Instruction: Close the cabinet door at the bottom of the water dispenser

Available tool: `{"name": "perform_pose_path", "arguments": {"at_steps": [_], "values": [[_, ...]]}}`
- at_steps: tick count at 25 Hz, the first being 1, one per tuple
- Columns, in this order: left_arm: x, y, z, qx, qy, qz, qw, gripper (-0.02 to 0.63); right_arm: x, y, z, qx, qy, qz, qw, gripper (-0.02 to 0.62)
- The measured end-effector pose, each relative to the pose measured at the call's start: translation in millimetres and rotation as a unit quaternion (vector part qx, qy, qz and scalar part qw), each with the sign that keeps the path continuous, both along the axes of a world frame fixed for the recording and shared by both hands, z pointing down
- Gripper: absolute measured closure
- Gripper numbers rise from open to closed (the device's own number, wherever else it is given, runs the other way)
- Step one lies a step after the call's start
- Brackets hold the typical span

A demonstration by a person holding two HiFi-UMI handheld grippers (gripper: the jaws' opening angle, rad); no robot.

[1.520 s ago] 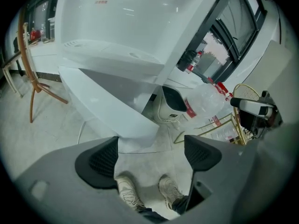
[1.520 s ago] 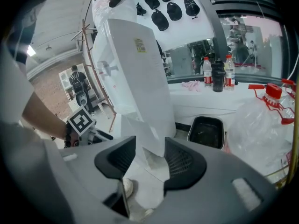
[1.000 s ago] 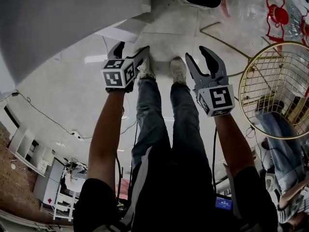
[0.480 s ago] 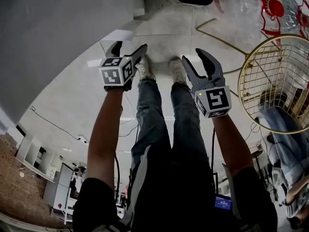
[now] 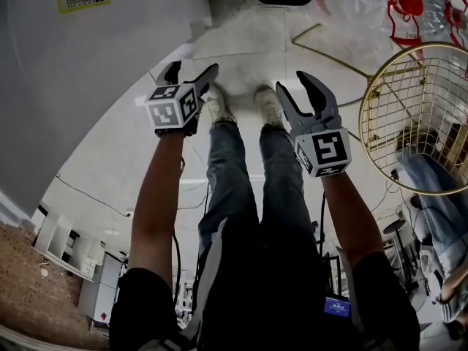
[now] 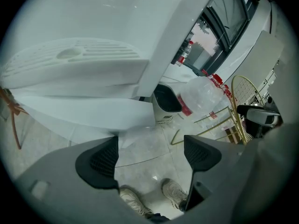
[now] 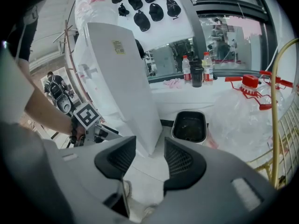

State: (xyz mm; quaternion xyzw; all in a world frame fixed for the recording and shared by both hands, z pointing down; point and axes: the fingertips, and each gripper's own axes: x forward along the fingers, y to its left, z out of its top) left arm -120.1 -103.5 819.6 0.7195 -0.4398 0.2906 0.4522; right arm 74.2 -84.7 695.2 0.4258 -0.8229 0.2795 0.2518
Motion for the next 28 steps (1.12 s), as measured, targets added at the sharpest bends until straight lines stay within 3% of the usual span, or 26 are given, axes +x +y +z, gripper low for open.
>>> {"name": "perform_pose_path", "arguments": {"at_steps": [24, 28], "values": [[23, -29, 10, -0.001, 0.018, 0.038, 0.9991, 0.155, 13, -8, -6, 0.009, 0.013, 0.051, 0.999, 0.405], [35, -20, -17, -0.004, 0.026, 0.064, 0.9976, 0.155, 9, -8, -24, 0.016, 0.014, 0.062, 0.998, 0.407]]}}
